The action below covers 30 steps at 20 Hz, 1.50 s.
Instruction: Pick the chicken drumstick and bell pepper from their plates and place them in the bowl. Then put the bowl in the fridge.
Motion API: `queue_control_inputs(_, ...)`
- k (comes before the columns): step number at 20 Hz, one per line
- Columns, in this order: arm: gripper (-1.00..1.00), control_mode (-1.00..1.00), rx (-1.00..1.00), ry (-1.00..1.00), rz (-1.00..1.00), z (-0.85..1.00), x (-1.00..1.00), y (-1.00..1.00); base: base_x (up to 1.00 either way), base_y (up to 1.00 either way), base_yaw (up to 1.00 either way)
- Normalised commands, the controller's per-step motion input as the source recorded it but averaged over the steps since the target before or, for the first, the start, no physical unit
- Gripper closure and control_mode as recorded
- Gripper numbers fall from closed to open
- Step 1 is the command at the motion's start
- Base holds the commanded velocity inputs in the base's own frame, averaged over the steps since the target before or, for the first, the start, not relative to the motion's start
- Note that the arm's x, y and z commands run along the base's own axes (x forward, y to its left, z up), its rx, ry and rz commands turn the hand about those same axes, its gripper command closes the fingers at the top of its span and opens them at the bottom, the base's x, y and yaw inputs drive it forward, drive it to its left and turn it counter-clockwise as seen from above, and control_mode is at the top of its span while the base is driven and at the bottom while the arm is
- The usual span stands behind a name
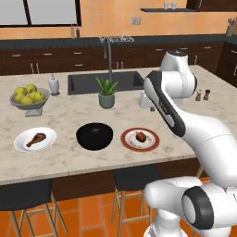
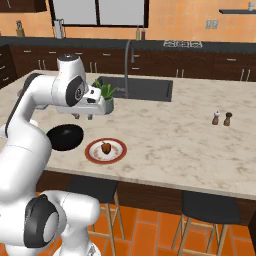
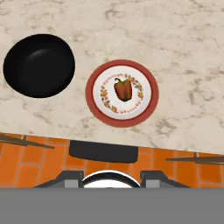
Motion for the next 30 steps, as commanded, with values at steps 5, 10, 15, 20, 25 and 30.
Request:
queue_control_inputs(5, -1.00, -1.00, -0.01, 0.01, 0.00, -0.17, 0.36, -0.17, 0.00, 0.00, 0.00)
queue_control_inputs(10, -1.00, -1.00, -0.10, 0.00, -0.04, -0.49, 0.88, -0.10, 0.00, 0.00, 0.00)
queue_control_inputs(15, -1.00, -1.00, -0.02, 0.08, -0.05, -0.97, 0.87, 0.00, 0.00, 0.00, 0.00)
queue_control_inputs(20, -1.00, -1.00, 0.02, 0.10, 0.00, -0.80, 0.39, 0.00, 0.00, 0.00, 0.00)
queue_control_inputs(25, -1.00, -1.00, 0.01, 0.20, 0.00, -0.95, 0.26, 0.00, 0.00, 0.00, 0.00)
queue_control_inputs(30, -1.00, -1.00, 0.00, 0.10, 0.00, -0.75, 0.14, 0.00, 0.00, 0.00, 0.00)
